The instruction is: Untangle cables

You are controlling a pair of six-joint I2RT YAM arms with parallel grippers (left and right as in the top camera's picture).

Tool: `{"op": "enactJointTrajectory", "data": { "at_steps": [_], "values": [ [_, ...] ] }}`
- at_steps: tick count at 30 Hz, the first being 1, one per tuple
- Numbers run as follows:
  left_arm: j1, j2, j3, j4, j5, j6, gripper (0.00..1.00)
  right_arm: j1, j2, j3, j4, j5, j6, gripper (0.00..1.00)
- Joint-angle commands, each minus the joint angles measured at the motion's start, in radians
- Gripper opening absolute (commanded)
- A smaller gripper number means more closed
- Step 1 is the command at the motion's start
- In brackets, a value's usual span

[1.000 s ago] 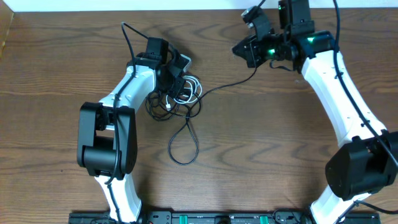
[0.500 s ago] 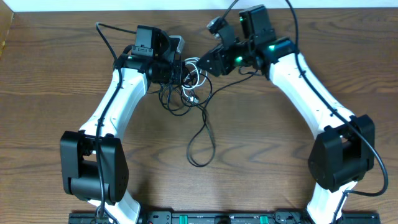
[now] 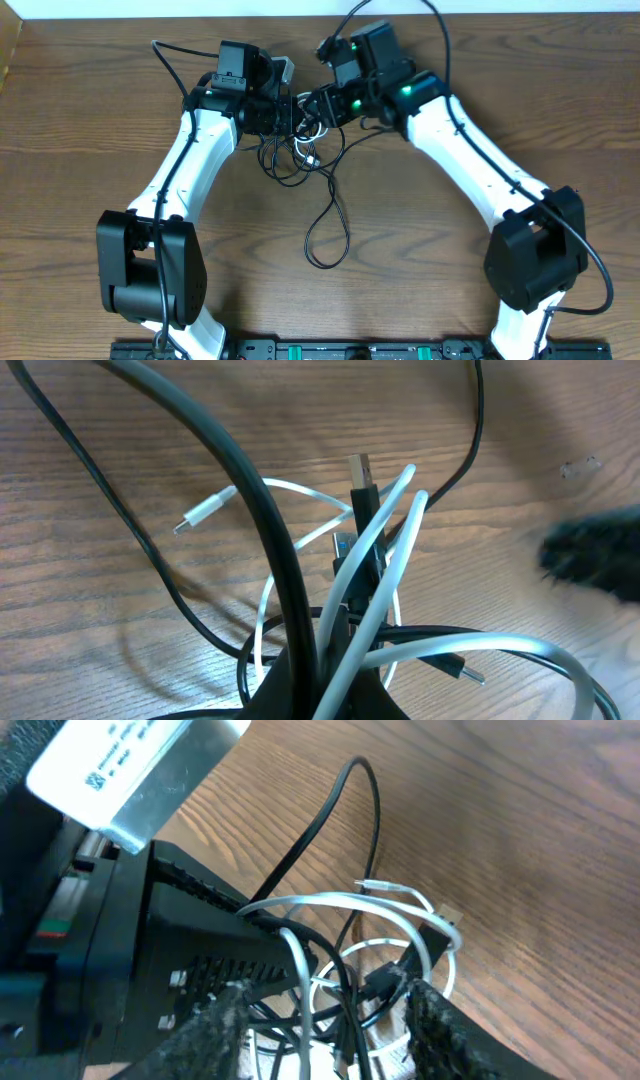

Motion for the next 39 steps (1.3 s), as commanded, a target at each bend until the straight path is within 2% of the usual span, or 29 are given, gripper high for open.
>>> {"op": "enactJointTrajectory", "data": {
  "at_steps": [1,4,7,9,12,15,20,27,32,35,39],
  "values": [
    [0.002,0.002,0.016,0.002,0.020,-0.008,0.07,0.024,0.046,0.004,-0.003,0.100,0.066,0.41],
    [0.002,0.002,0.016,0.002,0.020,-0.008,0.08,0.024,0.074,0.005,-0.001,0.099,0.091,0.35],
    [0.002,0.002,0.016,0.002,0.020,-0.008,0.08,0.024,0.085,0.004,0.003,0.095,0.098,0.23],
    [0.002,0.002,0.016,0.002,0.019,-0.008,0.08,0.024,0.086,0.005,0.007,0.096,0.098,0.01],
    [0.002,0.002,0.016,0.002,0.019,-0.008,0.08,0.014,0.078,0.005,0.016,0.071,0.098,0.01],
    [0.002,0.002,0.016,0.002,-0.001,-0.008,0.23,-0.017,0.055,0.005,0.018,0.018,0.098,0.01],
    [0.002,0.002,0.016,0.001,-0.033,-0.008,0.39,-0.096,-0.003,0.005,0.018,-0.109,0.087,0.01],
    [0.002,0.002,0.016,0.002,-0.033,-0.008,0.45,-0.198,-0.002,0.005,0.018,-0.533,-0.013,0.01],
    [0.002,0.002,0.015,0.001,-0.032,-0.008,0.47,-0.220,0.041,0.005,0.037,-0.762,-0.035,0.01],
    [0.001,0.002,0.015,0.000,-0.026,-0.013,0.48,-0.224,0.072,0.005,0.054,-0.838,-0.032,0.01],
    [-0.001,0.002,0.015,0.005,0.075,-0.011,0.55,-0.226,0.105,0.005,0.082,-0.884,-0.003,0.01]
  ]
}}
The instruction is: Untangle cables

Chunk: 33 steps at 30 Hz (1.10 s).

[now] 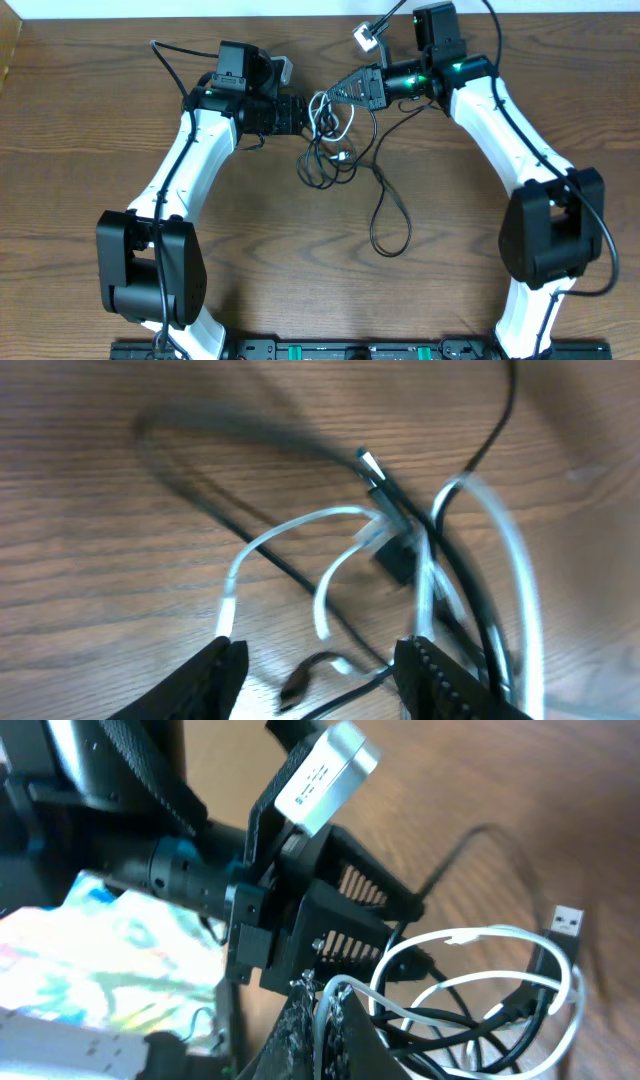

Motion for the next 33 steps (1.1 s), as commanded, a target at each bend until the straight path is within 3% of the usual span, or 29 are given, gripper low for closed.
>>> {"op": "enactJointTrajectory", "data": {
  "at_steps": [1,14,18,23,28,33],
  "values": [
    [-0.001,0.002,0.015,0.009,0.111,-0.001,0.57,-0.010,0.050,0.005,0.013,-0.146,0.009,0.01],
    [0.000,0.003,0.014,0.042,0.186,0.002,0.59,-0.024,0.058,0.005,0.063,-0.212,0.023,0.01],
    [0.012,0.003,0.014,0.044,0.293,0.002,0.68,-0.036,0.058,0.005,0.063,-0.209,0.023,0.01],
    [0.043,0.003,0.014,0.076,0.485,0.024,0.72,-0.045,0.058,0.005,0.071,-0.220,0.039,0.01],
    [0.043,0.019,0.003,0.075,0.502,0.048,0.73,-0.045,0.058,0.005,0.257,-0.355,0.183,0.01],
    [0.044,0.067,-0.002,0.075,0.502,0.048,0.73,-0.045,0.057,0.005,0.530,-0.403,0.438,0.01]
  ]
}}
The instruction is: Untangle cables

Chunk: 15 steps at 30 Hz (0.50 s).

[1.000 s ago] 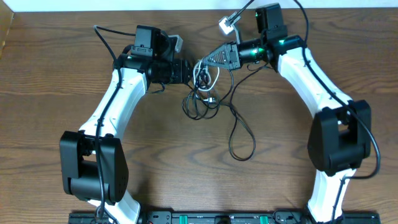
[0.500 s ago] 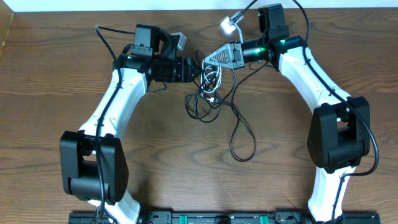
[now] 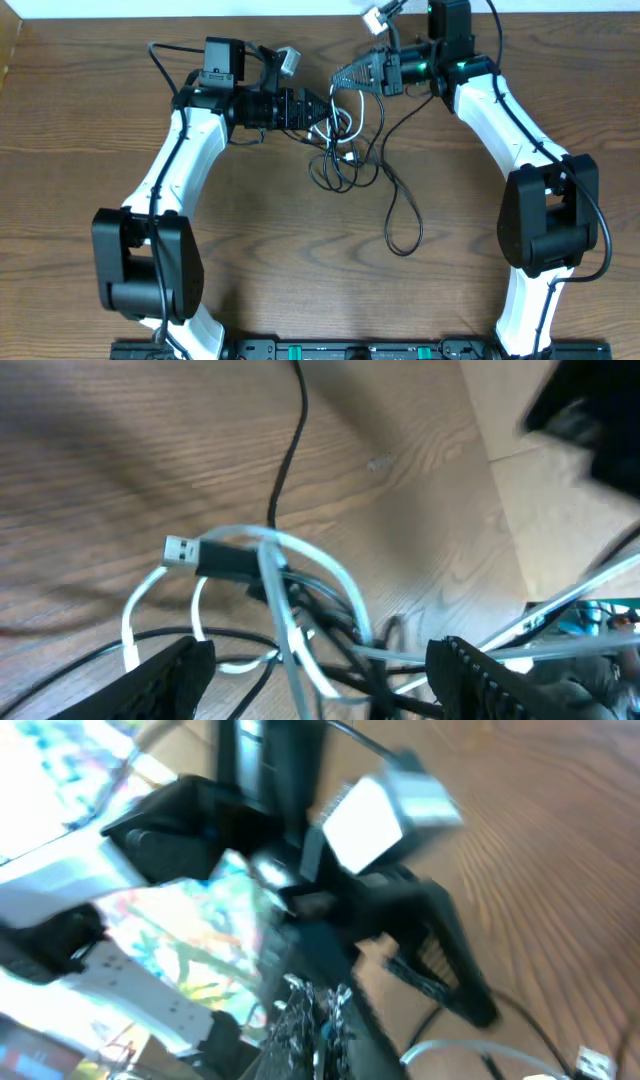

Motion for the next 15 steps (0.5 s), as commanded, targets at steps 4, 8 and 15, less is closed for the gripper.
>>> {"op": "enactJointTrajectory", "data": {
  "at_steps": [4,8,15],
  "values": [
    [-0.003,0.092,-0.002,0.000,0.039,0.020,0.73,-0.001,-0.003,0.007,0.335,-0.088,0.422,0.01],
    [-0.003,0.129,-0.003,0.000,0.039,0.020,0.73,-0.001,-0.003,0.007,0.454,-0.088,0.515,0.01],
    [-0.003,0.186,-0.006,-0.015,-0.050,0.058,0.69,-0.006,-0.003,0.007,0.464,-0.081,0.538,0.01]
  ]
}}
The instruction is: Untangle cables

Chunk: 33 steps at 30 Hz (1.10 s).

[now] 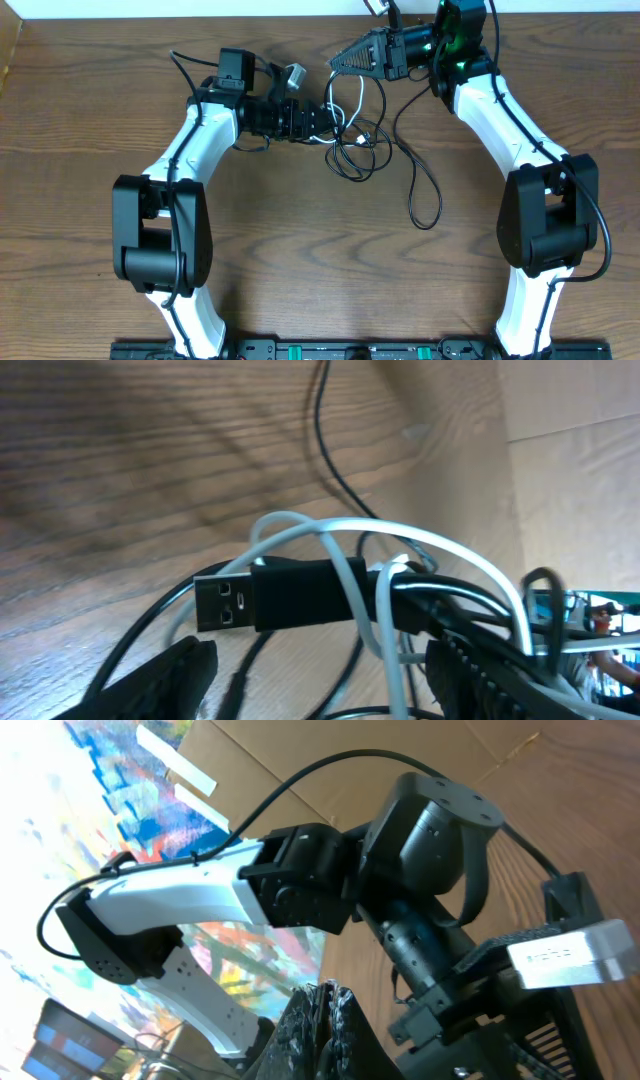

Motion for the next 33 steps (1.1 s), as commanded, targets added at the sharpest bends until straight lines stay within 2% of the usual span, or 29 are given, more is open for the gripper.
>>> {"op": "enactJointTrajectory", "data": {
  "at_steps": [1,5,11,16,21,28,33],
  "values": [
    [-0.003,0.060,-0.006,-0.018,-0.086,0.034,0.66,-0.006,-0.005,0.006,0.025,-0.008,0.079,0.01],
    [-0.003,0.114,-0.006,-0.043,-0.158,0.035,0.58,-0.028,-0.005,0.006,0.130,-0.001,0.179,0.01],
    [-0.003,0.182,-0.006,-0.049,-0.172,0.041,0.56,-0.079,-0.005,0.006,0.440,0.018,0.449,0.01],
    [-0.002,0.211,-0.008,-0.051,-0.222,0.042,0.55,-0.124,-0.005,0.009,0.594,0.032,0.597,0.01],
    [-0.003,0.212,-0.012,-0.058,-0.293,0.041,0.54,-0.164,-0.005,0.015,0.613,0.061,0.642,0.01],
    [-0.002,0.212,-0.055,-0.084,-0.507,0.038,0.50,-0.235,-0.005,0.081,0.612,0.074,0.659,0.01],
    [-0.002,0.212,-0.083,-0.083,-0.566,0.038,0.49,-0.303,-0.005,0.124,0.583,0.096,0.658,0.01]
  ]
}}
